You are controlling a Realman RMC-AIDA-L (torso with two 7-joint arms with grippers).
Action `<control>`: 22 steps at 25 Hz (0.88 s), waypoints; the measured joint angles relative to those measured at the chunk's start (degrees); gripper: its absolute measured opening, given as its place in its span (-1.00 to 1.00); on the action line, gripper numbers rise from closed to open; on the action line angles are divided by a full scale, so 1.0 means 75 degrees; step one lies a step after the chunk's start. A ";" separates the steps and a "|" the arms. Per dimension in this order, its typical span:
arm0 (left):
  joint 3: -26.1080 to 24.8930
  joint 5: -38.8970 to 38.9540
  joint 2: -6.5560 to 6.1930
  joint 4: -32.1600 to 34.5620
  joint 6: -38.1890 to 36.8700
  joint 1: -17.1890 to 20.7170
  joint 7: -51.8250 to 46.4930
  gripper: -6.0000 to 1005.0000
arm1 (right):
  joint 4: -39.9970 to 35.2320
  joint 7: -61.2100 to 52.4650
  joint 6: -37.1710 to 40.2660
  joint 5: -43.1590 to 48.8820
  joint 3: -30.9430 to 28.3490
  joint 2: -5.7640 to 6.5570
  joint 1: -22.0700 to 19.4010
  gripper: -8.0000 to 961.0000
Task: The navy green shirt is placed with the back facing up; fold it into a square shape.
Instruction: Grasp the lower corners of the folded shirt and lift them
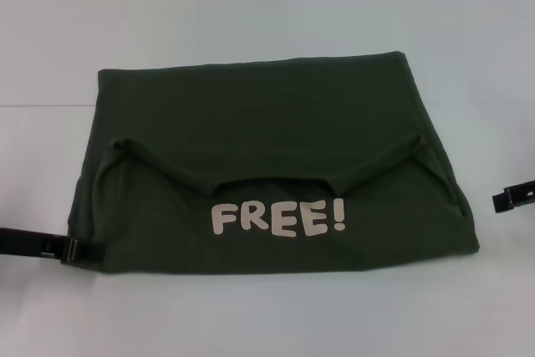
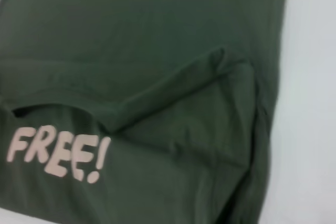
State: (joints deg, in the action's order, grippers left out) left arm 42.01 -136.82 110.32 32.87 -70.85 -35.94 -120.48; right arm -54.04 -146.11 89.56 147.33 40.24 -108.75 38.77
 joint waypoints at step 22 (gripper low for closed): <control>-0.0001 -0.0075 0.0011 0.0006 -0.0023 -0.0028 0.0147 -0.91 | 0.1260 0.0051 -0.1185 0.0652 0.0061 -0.0727 0.0668 0.91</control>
State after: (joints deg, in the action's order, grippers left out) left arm 42.01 -137.38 110.40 32.92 -71.02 -36.15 -119.38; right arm -44.60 -145.73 80.68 152.23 40.70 -114.21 43.78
